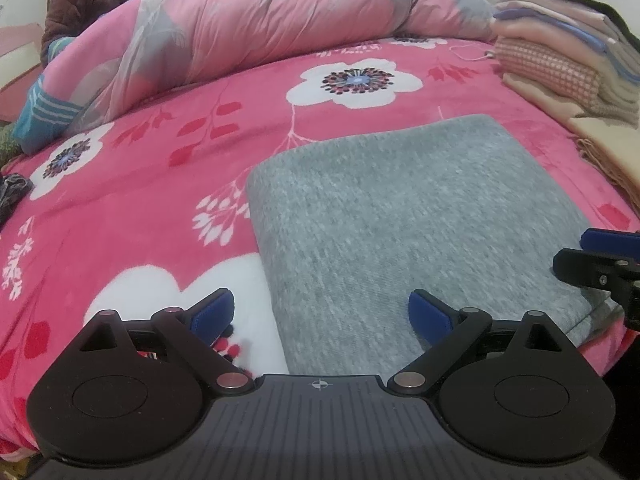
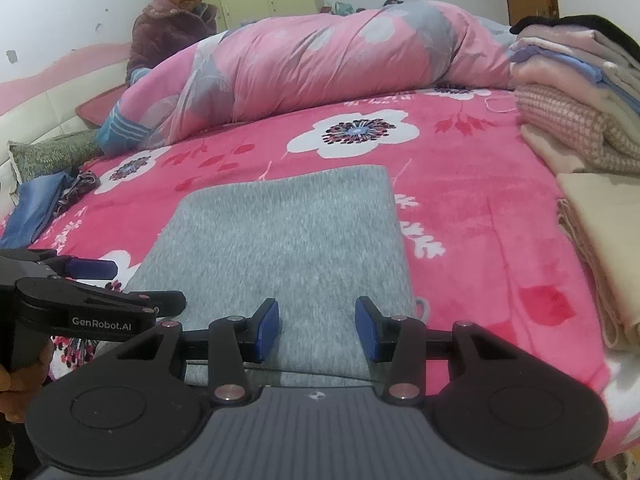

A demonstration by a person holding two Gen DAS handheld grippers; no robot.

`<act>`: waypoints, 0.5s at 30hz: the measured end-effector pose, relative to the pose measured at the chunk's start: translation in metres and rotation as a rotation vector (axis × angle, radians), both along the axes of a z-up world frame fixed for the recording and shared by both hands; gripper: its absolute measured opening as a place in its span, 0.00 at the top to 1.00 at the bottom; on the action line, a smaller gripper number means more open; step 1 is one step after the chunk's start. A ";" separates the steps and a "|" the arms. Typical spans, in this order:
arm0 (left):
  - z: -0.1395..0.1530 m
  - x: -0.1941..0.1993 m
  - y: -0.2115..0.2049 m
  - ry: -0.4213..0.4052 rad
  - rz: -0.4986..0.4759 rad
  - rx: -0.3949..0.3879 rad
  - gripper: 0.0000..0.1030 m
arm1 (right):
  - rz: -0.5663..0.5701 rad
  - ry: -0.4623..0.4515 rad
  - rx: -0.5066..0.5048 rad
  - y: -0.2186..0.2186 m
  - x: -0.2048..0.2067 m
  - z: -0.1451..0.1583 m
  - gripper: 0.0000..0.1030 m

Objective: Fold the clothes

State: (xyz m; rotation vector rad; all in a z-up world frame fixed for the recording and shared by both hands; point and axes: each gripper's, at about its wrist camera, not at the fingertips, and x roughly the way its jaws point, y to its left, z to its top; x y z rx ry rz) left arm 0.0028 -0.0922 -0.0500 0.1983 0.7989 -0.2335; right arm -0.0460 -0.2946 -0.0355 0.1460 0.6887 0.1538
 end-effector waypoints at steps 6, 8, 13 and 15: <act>0.000 0.001 0.001 0.011 0.007 -0.011 0.07 | 0.002 0.011 0.001 0.000 0.001 0.002 0.55; 0.000 0.002 0.001 0.013 0.009 -0.013 0.08 | 0.003 0.015 0.001 0.000 0.002 0.002 0.54; 0.000 0.002 0.002 0.018 0.015 -0.020 0.07 | 0.007 0.020 -0.004 0.001 0.003 0.003 0.52; 0.000 0.002 0.002 0.021 0.018 -0.025 0.08 | 0.007 0.020 -0.006 0.001 0.003 0.003 0.52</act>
